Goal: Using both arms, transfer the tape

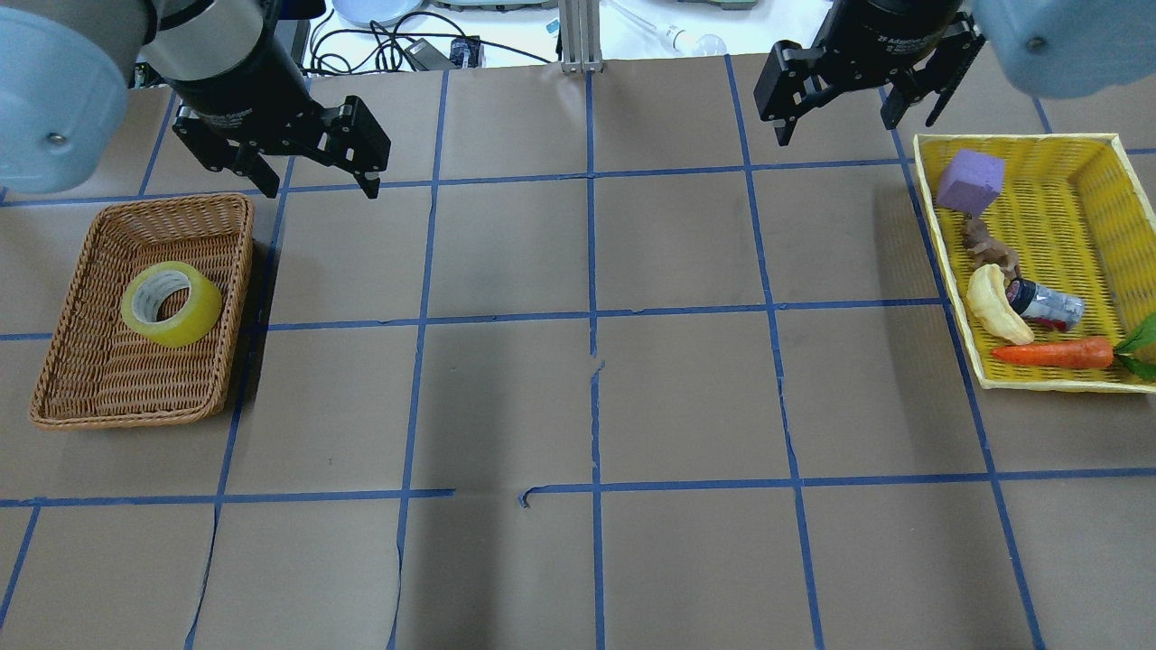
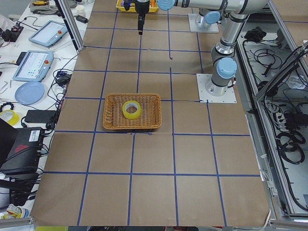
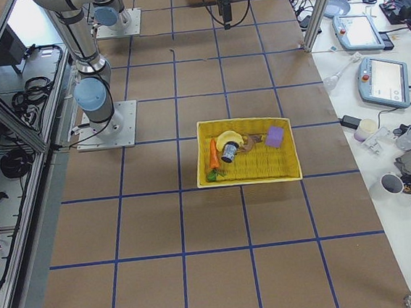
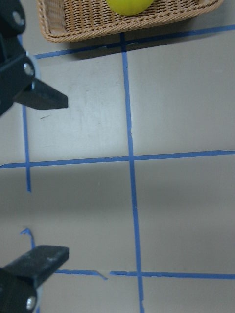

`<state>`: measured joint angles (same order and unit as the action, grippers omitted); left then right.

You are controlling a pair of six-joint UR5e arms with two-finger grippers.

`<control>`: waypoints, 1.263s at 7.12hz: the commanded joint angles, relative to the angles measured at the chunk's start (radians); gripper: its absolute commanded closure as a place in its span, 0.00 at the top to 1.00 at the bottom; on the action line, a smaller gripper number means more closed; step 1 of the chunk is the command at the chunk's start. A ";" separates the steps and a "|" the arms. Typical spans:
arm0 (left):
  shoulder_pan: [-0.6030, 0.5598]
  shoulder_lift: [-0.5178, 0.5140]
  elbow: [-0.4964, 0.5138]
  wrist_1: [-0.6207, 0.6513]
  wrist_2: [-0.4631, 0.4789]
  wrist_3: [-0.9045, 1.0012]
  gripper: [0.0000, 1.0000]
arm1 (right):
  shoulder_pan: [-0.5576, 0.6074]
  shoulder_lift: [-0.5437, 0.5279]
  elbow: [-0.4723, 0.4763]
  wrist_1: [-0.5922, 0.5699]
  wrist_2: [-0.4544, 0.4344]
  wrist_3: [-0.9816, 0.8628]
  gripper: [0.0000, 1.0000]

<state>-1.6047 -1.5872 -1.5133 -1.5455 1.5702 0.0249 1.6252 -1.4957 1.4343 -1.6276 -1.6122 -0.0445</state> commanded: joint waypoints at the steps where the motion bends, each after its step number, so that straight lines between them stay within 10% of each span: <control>1: 0.000 0.013 -0.004 -0.007 -0.002 -0.002 1.00 | -0.001 0.000 0.000 0.002 0.000 0.000 1.00; 9: 0.005 0.013 -0.013 -0.013 0.002 0.000 1.00 | 0.001 -0.001 0.000 0.000 0.002 0.000 1.00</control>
<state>-1.5983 -1.5732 -1.5225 -1.5626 1.5723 0.0245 1.6256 -1.4967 1.4342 -1.6276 -1.6107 -0.0445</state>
